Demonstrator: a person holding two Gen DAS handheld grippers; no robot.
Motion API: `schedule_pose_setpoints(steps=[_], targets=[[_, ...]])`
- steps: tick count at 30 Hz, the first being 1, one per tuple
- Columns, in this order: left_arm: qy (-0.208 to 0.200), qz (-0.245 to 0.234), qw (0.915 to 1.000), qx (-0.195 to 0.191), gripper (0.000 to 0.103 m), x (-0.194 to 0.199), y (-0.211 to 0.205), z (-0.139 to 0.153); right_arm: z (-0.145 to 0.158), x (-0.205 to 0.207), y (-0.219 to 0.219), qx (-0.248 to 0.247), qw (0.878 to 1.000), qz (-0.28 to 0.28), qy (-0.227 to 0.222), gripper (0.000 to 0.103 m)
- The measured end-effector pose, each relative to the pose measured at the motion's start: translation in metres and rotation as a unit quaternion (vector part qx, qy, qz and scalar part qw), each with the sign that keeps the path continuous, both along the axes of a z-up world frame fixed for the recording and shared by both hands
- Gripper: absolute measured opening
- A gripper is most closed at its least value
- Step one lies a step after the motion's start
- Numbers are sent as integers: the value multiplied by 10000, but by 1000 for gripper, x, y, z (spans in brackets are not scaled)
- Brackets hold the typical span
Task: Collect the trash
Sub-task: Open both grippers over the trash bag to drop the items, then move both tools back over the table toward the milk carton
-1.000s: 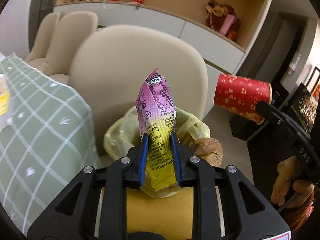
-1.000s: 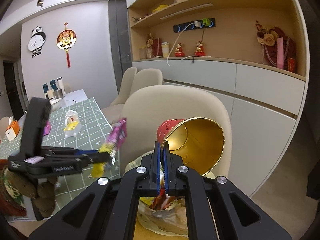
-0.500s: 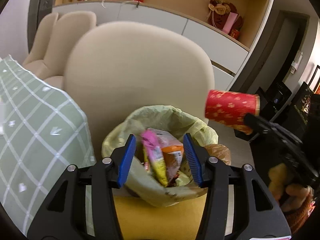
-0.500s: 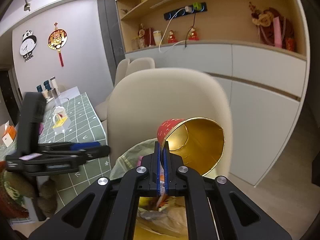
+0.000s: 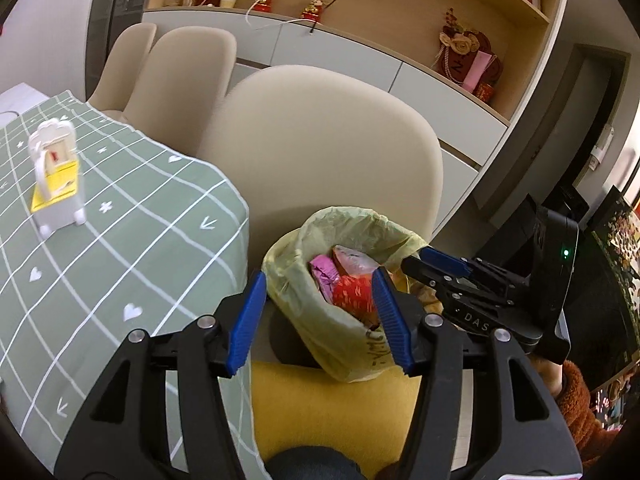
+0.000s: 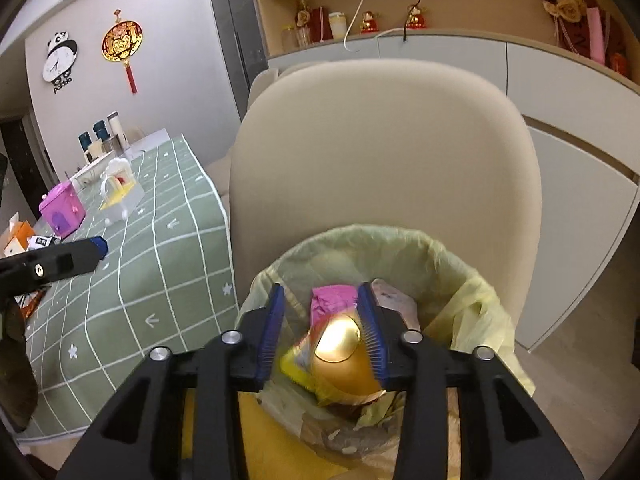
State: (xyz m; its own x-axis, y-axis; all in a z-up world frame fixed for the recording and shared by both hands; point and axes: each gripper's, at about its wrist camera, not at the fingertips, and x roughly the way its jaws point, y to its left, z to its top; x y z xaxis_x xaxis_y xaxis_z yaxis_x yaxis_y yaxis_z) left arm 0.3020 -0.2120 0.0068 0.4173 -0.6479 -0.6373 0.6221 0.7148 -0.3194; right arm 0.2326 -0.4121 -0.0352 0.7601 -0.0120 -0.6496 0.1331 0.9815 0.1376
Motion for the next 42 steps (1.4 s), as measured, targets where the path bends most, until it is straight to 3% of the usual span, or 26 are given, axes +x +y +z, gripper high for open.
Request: schedule_pose_setpoints(steps=[4,12,15,19,23,25,31,33,38,42], targets=[[-42,163,9998,73,52,-6,12,3,2,-12,2,5,9999,-131,-13,37],[-527,544,9969,215,52,-27,60,24,26,-28,39,-53,9997,13,-240,37],[-634,707,9952,224,53,-33,91,31,37,-29,60,-66,9992,155,-370,38],[-752,981,9921,190,53,-37,141,39,57,-28,95,17,9964,471,-711,49],[-911,1397,9859,141,54,-41,212,44,67,-25,132,44,9913,851,-1007,51],[-941,1680,9811,178,54,-40,249,44,67,-19,153,-89,9910,975,-918,51],[-831,2327,9682,397,54,-33,340,34,50,0,208,3,9837,1759,-365,51],[-629,2366,9683,494,56,-26,366,24,46,2,223,-14,9823,1839,-348,51],[-85,2543,9651,626,57,-9,407,-5,40,9,261,-61,9756,2179,-254,51],[242,2481,9661,667,57,0,413,-23,41,13,283,-312,9742,2219,-263,51]])
